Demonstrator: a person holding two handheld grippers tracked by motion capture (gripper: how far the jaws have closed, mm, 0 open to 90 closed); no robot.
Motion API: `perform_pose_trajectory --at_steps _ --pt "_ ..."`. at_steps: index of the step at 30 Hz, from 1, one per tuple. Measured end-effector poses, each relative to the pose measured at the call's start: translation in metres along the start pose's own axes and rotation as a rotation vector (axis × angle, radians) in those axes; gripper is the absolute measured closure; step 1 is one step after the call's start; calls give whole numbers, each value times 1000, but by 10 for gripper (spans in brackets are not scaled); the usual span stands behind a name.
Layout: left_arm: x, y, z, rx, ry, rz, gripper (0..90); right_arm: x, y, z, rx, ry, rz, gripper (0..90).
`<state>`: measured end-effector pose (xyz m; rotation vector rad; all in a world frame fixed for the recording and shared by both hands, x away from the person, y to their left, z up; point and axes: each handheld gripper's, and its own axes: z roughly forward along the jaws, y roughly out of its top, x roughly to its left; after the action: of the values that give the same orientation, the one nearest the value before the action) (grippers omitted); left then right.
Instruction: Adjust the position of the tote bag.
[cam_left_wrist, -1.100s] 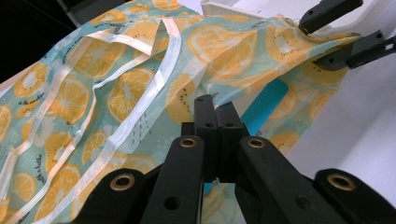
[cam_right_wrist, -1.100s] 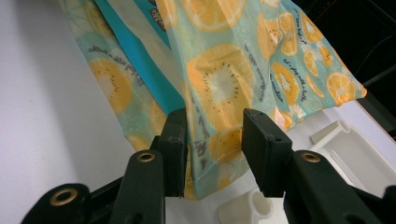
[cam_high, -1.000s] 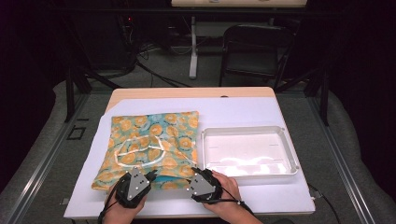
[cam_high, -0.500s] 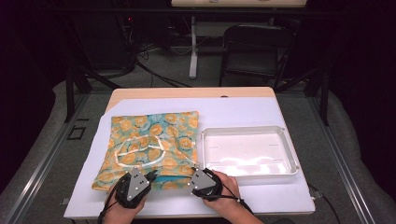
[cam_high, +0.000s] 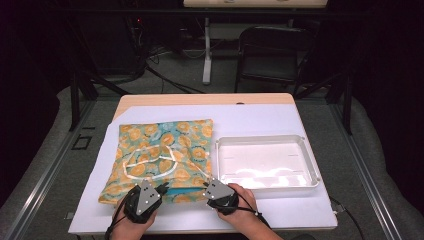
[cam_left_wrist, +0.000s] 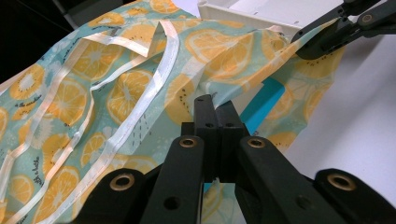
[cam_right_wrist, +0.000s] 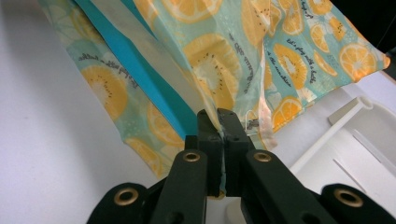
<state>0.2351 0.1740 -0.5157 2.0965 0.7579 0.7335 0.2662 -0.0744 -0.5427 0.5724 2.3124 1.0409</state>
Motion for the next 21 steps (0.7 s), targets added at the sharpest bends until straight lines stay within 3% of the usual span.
perform_pose_trajectory --at_steps 5,10,11,12,15,16,21 --pt "0 -1 1 3 -6 4 868 -2 1 -1 -9 21 42 900" --pt "-2 -2 1 5 5 13 692 -6 1 -3 -19 37 87 900" --pt "-3 -2 1 4 10 13 659 -7 0 0 -86 39 109 900" --pt "-3 -2 1 4 10 13 634 -7 0 1 -100 40 113 900" --pt "-2 -5 -2 4 24 17 581 -7 1 0 -100 35 114 900" --pt "-2 -6 -4 7 35 18 545 -8 4 -5 -38 43 101 900" --pt "1 -12 -12 21 78 17 520 -8 6 -6 -48 50 101 900"
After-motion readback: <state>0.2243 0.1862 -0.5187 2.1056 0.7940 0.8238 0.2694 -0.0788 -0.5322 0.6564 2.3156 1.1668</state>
